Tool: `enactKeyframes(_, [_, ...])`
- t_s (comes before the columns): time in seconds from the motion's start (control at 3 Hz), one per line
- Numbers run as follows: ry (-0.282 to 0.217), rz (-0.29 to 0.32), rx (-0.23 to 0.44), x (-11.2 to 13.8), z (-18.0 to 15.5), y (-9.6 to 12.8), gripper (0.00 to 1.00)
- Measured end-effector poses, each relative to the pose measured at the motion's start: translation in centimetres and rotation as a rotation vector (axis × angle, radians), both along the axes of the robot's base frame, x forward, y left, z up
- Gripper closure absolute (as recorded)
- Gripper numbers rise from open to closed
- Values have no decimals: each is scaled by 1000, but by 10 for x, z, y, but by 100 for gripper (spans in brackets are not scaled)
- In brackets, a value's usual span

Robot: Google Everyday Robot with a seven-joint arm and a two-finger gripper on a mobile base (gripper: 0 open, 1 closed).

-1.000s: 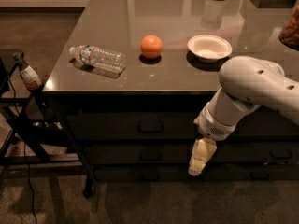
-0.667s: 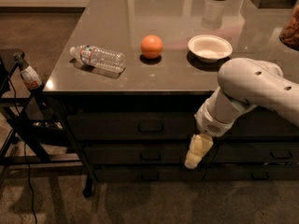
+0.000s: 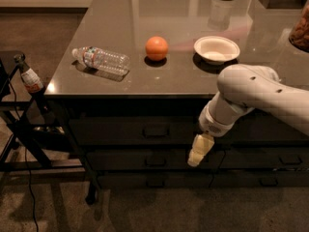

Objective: Open top drawer

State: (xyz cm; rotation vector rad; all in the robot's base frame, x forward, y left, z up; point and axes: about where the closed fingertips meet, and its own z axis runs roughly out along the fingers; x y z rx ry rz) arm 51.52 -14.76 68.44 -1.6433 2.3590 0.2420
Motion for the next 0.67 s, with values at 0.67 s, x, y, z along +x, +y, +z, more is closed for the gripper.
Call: enactKeyframes(0.67, [-34, 5, -27, 40, -8, -3, 0])
